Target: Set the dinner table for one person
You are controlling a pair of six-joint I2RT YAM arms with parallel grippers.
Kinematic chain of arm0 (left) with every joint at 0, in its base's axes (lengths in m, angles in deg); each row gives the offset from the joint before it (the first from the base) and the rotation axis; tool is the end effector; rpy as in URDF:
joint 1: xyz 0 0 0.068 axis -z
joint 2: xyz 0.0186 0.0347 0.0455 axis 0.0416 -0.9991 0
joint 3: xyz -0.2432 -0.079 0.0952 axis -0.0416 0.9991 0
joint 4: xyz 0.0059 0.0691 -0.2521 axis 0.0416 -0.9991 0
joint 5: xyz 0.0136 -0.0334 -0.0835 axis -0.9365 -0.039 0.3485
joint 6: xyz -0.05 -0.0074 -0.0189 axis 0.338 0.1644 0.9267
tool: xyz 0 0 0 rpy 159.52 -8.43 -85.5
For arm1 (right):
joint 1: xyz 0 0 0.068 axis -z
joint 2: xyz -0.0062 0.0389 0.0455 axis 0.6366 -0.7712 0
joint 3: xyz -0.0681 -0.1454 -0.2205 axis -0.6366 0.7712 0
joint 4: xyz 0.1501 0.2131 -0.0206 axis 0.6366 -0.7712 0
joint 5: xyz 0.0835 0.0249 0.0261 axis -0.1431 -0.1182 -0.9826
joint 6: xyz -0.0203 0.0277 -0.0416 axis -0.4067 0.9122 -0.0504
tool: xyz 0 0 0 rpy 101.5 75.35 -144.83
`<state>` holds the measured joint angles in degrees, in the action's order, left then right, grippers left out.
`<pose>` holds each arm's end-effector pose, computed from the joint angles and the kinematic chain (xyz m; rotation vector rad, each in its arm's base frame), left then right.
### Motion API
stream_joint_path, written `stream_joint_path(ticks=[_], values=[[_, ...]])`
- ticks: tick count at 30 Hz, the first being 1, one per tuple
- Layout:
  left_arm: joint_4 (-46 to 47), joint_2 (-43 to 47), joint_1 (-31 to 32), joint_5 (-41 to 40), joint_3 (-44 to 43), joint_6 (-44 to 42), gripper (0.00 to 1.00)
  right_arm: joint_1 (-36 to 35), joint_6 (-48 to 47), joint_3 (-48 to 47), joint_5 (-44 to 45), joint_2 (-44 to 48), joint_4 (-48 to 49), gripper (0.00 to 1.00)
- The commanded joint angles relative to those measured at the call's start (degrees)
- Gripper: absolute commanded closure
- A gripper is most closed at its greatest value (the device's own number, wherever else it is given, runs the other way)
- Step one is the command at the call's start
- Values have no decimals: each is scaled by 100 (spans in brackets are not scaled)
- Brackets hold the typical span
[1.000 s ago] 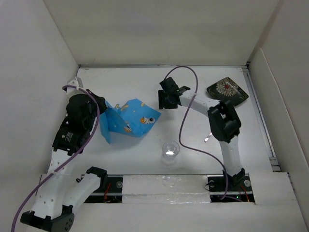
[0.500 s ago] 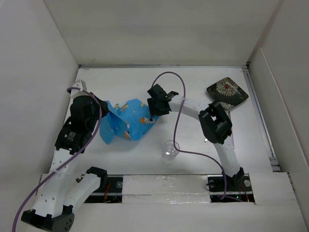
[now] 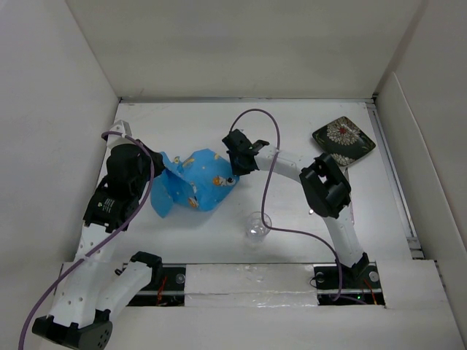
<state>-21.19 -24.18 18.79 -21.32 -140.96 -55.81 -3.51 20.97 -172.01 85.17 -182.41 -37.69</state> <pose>0.1563 -0.0379 0.3949 -0.4238 1.7925 -0.4080 0.3512 0.3188 0.1689 -0.3358 2.5583 0.1988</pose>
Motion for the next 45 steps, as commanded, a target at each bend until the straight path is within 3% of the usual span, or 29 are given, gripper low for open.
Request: stream_joint_path(ticks=[1, 3, 8, 9, 12, 18, 21, 26, 32, 39, 43, 45], values=[[170, 14, 21, -67, 92, -98, 100, -11, 1, 14, 136, -151, -136, 89], [170, 6, 21, -111, 101, -106, 100, -11, 27, 5, 172, -64, -101, 100], [345, -82, 21, -242, 136, -247, 100, 191, 63, 250, 5, 578, 75, 100], [389, -152, 21, -260, 127, -291, 100, 313, 63, 303, -13, 1214, 162, 100], [609, -371, 21, -418, -83, -422, 100, 525, 45, 427, -4, 1912, 120, 100], [1242, -1152, 21, -542, -1101, -748, 100, 1184, -122, 348, 285, 3731, -21, 100], [1417, -1670, 21, -498, -2135, -862, 100, 1596, -148, 217, 391, 4671, -91, 100], [1523, -2102, -110, -427, -2894, -888, 100, 2079, -131, -73, 339, 5322, -337, 100], [1584, -2481, -173, -533, -3221, -1108, 100, 2546, -175, -250, 5, 5430, -364, 100], [2147, -3236, -312, -296, -3062, -1047, 100, 2924, -157, -328, -635, 4368, 348, 100], [2148, -4420, -717, 283, -3913, -863, 100, 3065, -113, -1512, -830, 2886, 427, 100], [2034, -4800, -936, 564, -4614, -731, 100, 3126, -104, -2558, -839, 2409, 287, 100]])
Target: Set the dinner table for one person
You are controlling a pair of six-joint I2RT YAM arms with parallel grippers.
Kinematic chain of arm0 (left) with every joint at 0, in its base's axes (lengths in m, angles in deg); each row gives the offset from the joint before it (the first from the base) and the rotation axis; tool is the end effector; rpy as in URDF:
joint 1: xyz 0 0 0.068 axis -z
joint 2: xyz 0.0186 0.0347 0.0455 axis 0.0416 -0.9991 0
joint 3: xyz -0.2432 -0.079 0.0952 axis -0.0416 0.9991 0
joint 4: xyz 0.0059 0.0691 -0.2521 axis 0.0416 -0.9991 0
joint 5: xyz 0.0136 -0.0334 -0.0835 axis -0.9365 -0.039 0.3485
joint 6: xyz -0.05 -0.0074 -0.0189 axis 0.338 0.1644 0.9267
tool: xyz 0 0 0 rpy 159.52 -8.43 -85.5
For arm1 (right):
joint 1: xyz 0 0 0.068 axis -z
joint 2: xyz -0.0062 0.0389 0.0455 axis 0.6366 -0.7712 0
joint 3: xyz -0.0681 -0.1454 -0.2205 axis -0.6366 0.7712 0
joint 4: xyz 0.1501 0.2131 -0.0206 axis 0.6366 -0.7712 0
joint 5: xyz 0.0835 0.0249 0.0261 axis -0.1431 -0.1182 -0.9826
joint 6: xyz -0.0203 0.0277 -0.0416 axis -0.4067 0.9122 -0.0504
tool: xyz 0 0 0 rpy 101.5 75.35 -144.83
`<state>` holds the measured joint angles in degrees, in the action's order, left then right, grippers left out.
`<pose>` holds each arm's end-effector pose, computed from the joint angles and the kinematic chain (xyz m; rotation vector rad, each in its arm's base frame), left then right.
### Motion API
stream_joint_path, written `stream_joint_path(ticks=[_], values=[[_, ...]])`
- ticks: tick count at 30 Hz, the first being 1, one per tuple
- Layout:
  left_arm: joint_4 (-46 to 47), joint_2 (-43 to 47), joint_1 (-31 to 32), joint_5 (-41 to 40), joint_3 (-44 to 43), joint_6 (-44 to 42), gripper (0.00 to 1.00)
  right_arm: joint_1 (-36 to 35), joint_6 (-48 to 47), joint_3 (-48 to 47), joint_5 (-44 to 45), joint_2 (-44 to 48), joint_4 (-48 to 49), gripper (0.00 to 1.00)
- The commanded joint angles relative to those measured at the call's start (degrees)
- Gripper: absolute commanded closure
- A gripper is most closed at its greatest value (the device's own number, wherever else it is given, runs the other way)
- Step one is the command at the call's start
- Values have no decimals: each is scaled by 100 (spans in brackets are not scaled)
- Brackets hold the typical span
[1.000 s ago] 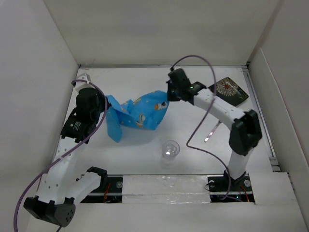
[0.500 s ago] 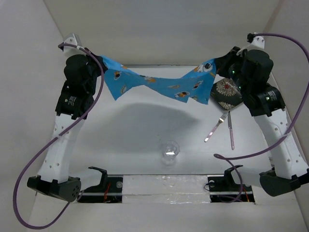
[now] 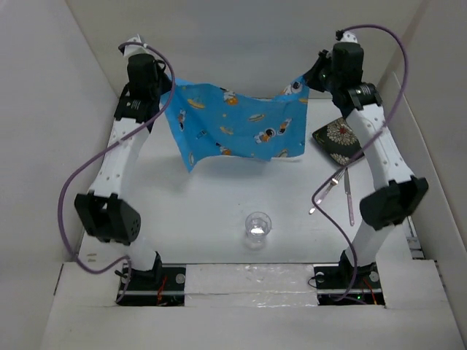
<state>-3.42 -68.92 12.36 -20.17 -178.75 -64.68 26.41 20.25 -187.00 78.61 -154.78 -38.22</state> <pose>0.3588 -0.0559 0.4637 -0.3585 1.6075 -0.2932 0.3764 0.0850 0.4600 0.2361 1.8638 0.3806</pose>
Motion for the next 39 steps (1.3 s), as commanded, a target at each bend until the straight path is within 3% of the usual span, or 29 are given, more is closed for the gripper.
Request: stream_joint_path(ticks=[1, 4, 7, 9, 11, 12, 13, 17, 20, 23, 27, 32, 39], values=[[213, -632, -295, 467, -1092, 235, 100, 135, -23, -1480, -227, -582, 234, 100], [81, -1012, -295, 494, -1945, 315, 100, 258, 3, -3168, -306, -1427, -276, 100], [150, -900, -356, 634, -2141, 394, 100, 363, 73, -3428, -394, -1544, -348, 100], [325, -724, -408, 652, -1696, 403, 100, 363, 73, -2832, -612, -1079, -49, 100], [458, -321, -479, 704, -1159, 412, 100, 363, 56, -1437, -684, -666, 346, 100], [606, -180, -479, 757, -460, 429, 100, 363, 56, -883, -780, -246, 478, 100], [677, 161, -479, 784, -44, 429, 100, 363, 99, 279, -825, -25, 653, 100], [845, 822, -531, 713, 1794, 403, 100, 363, 345, 2578, -1211, 645, 1375, 100], [897, 1130, -532, 836, 2972, 429, 100, 311, 381, 3653, -1326, 786, 1525, 100], [1091, 1211, -532, 916, 4070, 517, 100, 249, 407, 4183, -1221, 787, 1526, 100], [1126, 939, -532, 933, 4634, 544, 100, 249, 372, 4456, -1194, 602, 1280, 100], [855, 683, -532, 1047, 4838, 526, 100, 249, 346, 5028, -1203, 689, 1226, 100], [599, 1060, -532, 1109, 5268, 658, 100, 249, 337, 5801, -1343, 1164, 1051, 100]])
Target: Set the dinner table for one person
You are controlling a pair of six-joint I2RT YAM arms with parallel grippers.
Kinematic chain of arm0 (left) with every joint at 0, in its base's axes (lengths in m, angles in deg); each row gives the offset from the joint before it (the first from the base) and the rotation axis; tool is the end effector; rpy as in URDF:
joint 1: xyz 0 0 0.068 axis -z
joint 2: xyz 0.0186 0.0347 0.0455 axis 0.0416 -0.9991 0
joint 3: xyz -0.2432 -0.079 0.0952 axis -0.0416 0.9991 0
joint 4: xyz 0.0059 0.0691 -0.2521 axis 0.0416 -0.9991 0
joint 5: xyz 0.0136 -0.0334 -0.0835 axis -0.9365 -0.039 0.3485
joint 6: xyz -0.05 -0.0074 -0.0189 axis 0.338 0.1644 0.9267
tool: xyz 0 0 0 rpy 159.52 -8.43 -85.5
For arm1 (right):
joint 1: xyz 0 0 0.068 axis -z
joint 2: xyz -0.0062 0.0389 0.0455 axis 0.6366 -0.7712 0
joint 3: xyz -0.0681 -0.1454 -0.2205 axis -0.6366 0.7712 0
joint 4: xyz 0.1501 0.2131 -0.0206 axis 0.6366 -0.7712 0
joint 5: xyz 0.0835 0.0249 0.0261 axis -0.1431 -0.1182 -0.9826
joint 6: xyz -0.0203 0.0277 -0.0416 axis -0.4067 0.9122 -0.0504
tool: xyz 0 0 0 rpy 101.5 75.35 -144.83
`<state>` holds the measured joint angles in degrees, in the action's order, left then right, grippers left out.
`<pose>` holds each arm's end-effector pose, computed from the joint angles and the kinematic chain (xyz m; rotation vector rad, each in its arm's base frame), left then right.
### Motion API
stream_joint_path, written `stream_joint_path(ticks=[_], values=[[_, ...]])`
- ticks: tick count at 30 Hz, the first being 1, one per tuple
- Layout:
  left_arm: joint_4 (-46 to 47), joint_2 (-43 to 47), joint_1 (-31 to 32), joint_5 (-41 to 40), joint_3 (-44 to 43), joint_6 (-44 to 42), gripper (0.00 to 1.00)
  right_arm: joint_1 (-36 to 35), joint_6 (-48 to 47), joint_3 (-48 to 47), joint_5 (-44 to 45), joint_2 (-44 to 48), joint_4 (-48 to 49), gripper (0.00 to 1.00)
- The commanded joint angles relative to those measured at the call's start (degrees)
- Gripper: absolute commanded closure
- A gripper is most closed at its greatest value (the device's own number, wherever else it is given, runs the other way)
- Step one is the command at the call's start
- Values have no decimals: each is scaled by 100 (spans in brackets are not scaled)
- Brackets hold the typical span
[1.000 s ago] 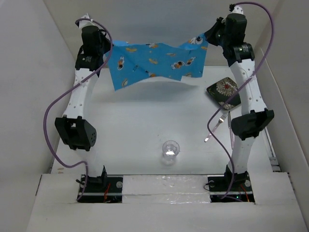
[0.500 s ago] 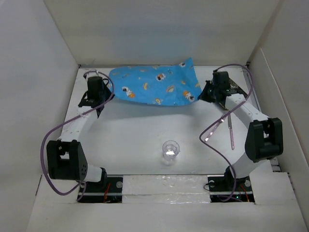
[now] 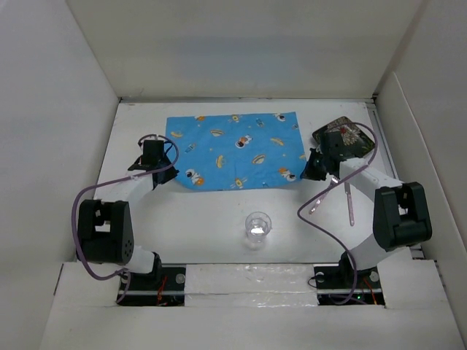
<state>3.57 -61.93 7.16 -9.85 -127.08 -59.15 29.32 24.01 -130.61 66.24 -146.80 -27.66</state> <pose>0.3015 -0.0245 0.2047 -0.5139 2.2571 -0.2859 0.3138 0.0616 0.1986 0.3417 2.5447 0.4386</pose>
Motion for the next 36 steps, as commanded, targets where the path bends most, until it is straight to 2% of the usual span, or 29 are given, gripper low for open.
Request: stream_joint_path(ticks=[1, 8, 16, 31, 33, 34, 36], values=[[-135, 422, -12, 86, 119, 122, 100, -42, -22, 241, -106, 497, -40, 100], [-478, 757, -12, 86, 321, 193, 100, -42, -4, 725, -1, 920, -216, 100], [-680, 1091, -12, 332, 673, 254, 100, -42, 23, 883, 8, 912, -277, 100], [-821, 1021, -12, 174, 726, 228, 100, -226, 75, 945, 113, 806, -383, 100], [-830, 986, -12, -26, 708, 210, 92, -226, 84, 919, 174, 806, -400, 100], [-830, 985, -12, -28, 708, 210, 92, -226, 84, 919, 175, 806, -427, 99], [-847, 959, -12, -28, 673, 202, 82, -226, 93, 901, 262, 823, -462, 91]])
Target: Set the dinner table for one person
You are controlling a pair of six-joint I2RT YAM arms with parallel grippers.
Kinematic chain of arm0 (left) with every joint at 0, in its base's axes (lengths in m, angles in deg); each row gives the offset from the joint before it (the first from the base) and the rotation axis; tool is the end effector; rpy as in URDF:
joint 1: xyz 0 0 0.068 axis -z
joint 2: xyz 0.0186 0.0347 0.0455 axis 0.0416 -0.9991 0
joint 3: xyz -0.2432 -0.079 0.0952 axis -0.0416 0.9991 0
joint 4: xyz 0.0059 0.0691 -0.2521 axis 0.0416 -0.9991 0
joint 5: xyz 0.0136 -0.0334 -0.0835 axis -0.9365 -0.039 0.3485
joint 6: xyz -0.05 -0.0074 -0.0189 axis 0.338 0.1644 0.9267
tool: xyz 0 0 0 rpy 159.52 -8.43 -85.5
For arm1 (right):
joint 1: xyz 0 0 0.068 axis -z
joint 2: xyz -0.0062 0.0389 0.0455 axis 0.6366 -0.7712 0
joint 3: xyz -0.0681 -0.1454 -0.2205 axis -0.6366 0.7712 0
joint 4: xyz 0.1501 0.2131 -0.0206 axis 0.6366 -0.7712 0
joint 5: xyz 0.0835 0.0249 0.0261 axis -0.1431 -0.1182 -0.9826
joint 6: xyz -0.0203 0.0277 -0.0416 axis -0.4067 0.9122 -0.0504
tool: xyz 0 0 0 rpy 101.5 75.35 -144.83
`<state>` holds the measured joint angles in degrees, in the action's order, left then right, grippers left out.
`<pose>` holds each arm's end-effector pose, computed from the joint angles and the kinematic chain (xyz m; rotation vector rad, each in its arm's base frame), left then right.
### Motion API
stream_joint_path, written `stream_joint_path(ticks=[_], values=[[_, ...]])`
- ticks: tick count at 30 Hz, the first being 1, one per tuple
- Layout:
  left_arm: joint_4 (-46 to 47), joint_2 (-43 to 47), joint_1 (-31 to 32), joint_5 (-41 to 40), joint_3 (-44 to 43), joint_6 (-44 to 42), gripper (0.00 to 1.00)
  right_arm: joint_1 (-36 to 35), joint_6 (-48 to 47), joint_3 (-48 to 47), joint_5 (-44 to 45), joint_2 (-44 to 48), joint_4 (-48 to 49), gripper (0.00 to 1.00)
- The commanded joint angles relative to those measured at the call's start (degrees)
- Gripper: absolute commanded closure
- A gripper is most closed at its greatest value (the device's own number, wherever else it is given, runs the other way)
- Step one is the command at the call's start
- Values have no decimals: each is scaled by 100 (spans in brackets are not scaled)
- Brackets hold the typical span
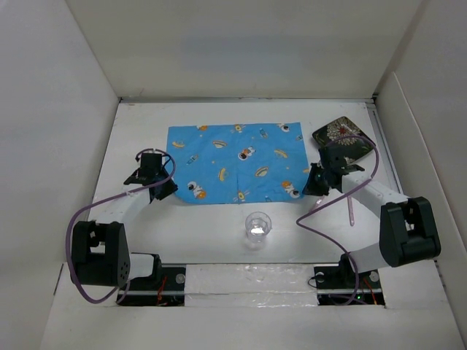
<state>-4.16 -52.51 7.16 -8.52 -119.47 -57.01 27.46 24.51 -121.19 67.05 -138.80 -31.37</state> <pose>0.2541 -0.0213 0.1953 -0.5699 2.3553 -0.2990 0.2656 0.0614 0.1849 0.3366 2.6378 0.4069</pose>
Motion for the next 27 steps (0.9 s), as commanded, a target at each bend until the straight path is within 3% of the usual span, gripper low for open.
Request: stream_joint_path(ticks=[1, 5, 7, 16, 18, 19, 20, 21, 22, 25, 27], values=[[-65, 34, -12, -153, -105, -30, 78, -40, 51, -93, 217, 41, -143, 82], [-214, 157, -12, -223, -342, -109, 62, -40, 43, -330, 314, 199, -327, 65], [-302, 306, -12, -302, -587, -171, 60, -40, 25, -471, 349, 321, -502, 58], [-619, 755, -12, -548, -1388, -443, 62, 381, 165, -955, 937, 990, -723, 55], [-566, 869, -12, -487, -1380, -505, 66, 600, 235, -929, 1060, 1148, -697, 60], [-566, 870, 40, -487, -1406, -531, 69, 688, 262, -894, 1069, 1192, -601, 78], [-618, 861, 41, -521, -1423, -557, 82, 785, 306, -867, 1087, 1236, -522, 92], [-601, 852, 137, -522, -1441, -575, 92, 986, 419, -867, 1096, 1236, -452, 100], [-575, 852, 199, -504, -1432, -593, 100, 1101, 481, -867, 1087, 1210, -242, 100], [-338, 834, 261, -48, -1397, -619, 100, 1593, 885, -928, 973, 939, 258, 100], [-75, 826, 261, 661, -1310, -541, 100, 1857, 1183, -1034, 903, 710, 541, 98]])
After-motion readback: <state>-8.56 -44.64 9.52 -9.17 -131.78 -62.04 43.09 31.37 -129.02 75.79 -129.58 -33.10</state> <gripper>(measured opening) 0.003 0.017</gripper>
